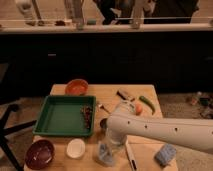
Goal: Place towel in plastic cup
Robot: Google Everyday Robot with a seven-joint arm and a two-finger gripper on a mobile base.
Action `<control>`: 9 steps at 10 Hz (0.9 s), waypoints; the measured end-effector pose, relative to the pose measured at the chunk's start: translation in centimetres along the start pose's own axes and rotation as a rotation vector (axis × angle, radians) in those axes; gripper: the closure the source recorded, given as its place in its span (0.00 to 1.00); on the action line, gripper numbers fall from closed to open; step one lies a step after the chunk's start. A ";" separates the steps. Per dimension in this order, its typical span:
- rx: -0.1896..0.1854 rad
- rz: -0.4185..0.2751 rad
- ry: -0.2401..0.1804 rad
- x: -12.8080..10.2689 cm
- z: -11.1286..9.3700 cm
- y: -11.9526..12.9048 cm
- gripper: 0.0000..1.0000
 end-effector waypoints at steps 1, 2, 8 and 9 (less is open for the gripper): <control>0.000 0.000 0.000 0.0 0.0 0.0 0.20; 0.000 0.001 -0.001 0.0 0.0 0.0 0.20; 0.000 0.000 -0.002 0.0 0.0 0.0 0.20; 0.000 0.000 -0.002 0.0 0.0 0.0 0.20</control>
